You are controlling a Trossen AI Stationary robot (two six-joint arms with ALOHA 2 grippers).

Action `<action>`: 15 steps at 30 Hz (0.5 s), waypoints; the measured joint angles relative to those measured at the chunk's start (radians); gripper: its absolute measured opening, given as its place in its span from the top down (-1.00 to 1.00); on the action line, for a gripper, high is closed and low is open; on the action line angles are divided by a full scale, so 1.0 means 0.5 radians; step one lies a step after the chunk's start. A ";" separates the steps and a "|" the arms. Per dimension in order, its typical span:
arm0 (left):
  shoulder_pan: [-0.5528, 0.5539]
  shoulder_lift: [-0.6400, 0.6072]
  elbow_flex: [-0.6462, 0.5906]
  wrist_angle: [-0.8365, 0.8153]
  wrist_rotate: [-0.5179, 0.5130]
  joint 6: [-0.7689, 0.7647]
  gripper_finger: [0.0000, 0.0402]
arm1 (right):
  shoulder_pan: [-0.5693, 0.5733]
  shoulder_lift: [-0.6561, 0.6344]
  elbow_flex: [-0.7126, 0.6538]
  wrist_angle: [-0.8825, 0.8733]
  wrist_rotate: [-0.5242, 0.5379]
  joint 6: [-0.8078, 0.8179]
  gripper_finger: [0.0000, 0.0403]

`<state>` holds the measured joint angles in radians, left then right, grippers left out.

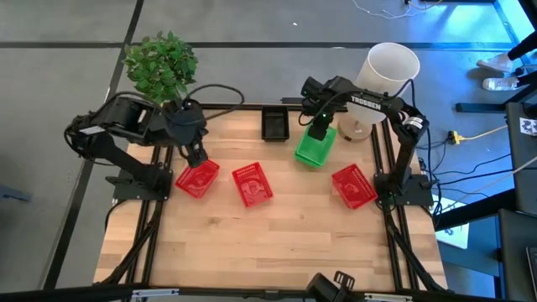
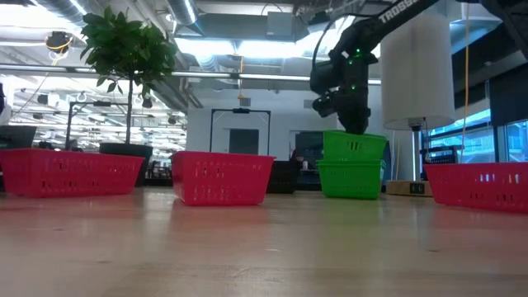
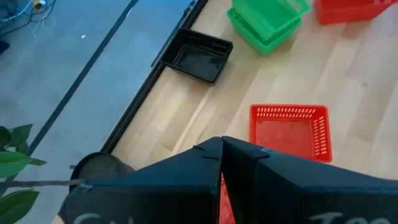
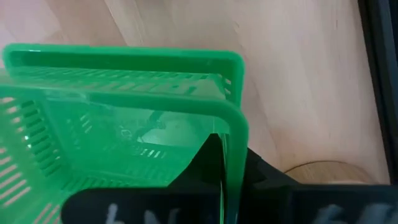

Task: Stack baskets by color
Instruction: Stack the bottom green bin on the top green bins, then move the stacked green bins to the right of the stacked black bins

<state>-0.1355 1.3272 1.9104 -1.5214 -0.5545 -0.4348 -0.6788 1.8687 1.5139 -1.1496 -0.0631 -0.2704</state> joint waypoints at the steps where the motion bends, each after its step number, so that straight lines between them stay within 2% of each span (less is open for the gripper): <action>1: 0.003 0.005 -0.001 -0.001 0.002 0.000 1.00 | 0.000 0.000 0.000 0.001 0.001 -0.002 1.00; 5: 0.005 0.030 0.002 -0.024 0.046 0.000 1.00 | 0.000 0.000 0.000 0.021 0.002 0.008 0.91; 15: 0.004 0.035 0.000 -0.028 0.097 0.001 1.00 | 0.007 0.001 0.007 0.010 0.053 -0.001 0.51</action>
<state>-0.1333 1.3447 1.9102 -1.5352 -0.5060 -0.4343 -0.6754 1.8692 1.5175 -1.1448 -0.0368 -0.2711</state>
